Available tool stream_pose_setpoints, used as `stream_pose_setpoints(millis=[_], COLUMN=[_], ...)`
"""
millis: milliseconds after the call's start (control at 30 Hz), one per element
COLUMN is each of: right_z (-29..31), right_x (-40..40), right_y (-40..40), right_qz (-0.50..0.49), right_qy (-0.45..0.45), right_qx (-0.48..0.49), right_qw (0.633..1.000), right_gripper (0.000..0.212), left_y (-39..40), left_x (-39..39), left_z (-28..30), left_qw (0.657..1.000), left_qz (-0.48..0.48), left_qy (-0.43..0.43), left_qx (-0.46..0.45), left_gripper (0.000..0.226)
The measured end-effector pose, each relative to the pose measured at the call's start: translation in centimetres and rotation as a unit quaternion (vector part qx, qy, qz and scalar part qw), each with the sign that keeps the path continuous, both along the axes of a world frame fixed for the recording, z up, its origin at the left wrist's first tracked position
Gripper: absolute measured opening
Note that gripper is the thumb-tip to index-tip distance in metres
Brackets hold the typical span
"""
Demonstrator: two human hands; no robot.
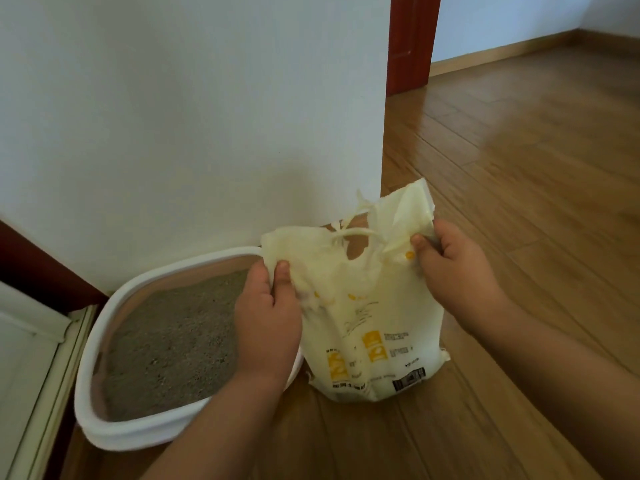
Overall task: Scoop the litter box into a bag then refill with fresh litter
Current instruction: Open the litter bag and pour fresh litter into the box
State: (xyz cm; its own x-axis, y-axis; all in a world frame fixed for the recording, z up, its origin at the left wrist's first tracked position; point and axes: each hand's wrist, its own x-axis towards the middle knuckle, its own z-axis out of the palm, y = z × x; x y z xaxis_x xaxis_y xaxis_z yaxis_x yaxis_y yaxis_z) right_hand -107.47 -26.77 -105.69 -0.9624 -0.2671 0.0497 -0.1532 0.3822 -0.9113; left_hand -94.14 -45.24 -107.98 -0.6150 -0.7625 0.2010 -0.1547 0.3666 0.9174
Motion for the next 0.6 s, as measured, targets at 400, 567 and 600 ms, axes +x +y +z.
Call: stream_pose_setpoints(millis=[400, 567, 600], right_z=[-2.1, -3.3, -3.4], right_x=[-12.5, -16.8, -17.6], right_y=[-5.2, -8.5, -9.1], right_qz=[-0.007, 0.005, 0.011], right_qy=[0.007, -0.049, -0.064], right_qx=[-0.008, -0.053, -0.069], right_qw=[1.000, 0.997, 0.996], right_gripper=[0.017, 0.016, 0.015], left_y=[-7.0, -11.3, -11.9], left_x=[-11.9, -16.3, -17.2], left_z=[-0.5, -1.2, -0.9], left_qw=[0.997, 0.996, 0.996], left_qz=[0.049, 0.071, 0.077], left_qy=[-0.057, -0.048, -0.041], left_qx=[-0.021, 0.010, 0.032], left_gripper=[0.021, 0.016, 0.013])
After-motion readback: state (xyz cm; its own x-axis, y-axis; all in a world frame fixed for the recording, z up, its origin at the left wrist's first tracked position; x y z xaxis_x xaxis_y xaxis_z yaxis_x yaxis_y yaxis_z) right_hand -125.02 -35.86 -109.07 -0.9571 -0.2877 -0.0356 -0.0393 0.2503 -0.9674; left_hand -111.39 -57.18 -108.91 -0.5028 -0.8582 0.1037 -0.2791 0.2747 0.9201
